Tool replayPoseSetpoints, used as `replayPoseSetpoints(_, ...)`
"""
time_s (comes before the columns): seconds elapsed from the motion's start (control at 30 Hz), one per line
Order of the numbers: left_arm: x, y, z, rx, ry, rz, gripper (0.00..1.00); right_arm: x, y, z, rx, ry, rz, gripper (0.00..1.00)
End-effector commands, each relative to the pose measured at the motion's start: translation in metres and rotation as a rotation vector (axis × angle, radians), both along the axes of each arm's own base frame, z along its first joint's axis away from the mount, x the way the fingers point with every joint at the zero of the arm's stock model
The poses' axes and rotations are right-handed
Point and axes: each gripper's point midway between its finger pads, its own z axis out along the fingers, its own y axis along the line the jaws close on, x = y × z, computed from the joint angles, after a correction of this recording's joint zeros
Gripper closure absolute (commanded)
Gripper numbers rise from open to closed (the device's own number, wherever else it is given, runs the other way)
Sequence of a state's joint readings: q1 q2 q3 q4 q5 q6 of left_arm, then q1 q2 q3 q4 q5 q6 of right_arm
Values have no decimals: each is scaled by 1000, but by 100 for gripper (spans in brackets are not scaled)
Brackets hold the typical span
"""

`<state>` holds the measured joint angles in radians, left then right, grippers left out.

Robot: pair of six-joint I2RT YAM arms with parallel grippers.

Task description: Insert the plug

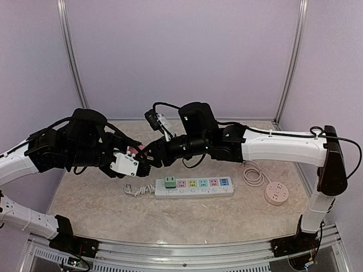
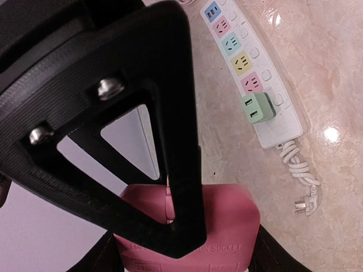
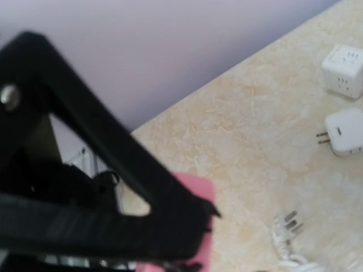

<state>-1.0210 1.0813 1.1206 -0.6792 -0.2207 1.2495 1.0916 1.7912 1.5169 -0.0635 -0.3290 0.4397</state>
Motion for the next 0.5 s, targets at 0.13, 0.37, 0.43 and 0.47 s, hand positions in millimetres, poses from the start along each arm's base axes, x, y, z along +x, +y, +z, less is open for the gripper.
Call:
replayPoseSetpoints(0.13, -3, -2, 1, -45, 19, 7, 79, 0, 6, 4, 20, 20, 41, 97)
replayPoseSetpoints(0.37, -9, 0, 21, -268, 221, 87, 4, -1, -9, 8, 23, -55, 37, 100)
replayPoseSetpoints(0.43, -14, 5, 40, -437, 425, 102, 1, -7, -16, 24, 87, -116, 51, 100)
replayPoseSetpoints(0.47, -18, 6, 49, -507, 516, 94, 1, -11, -21, 36, 135, -151, 59, 100)
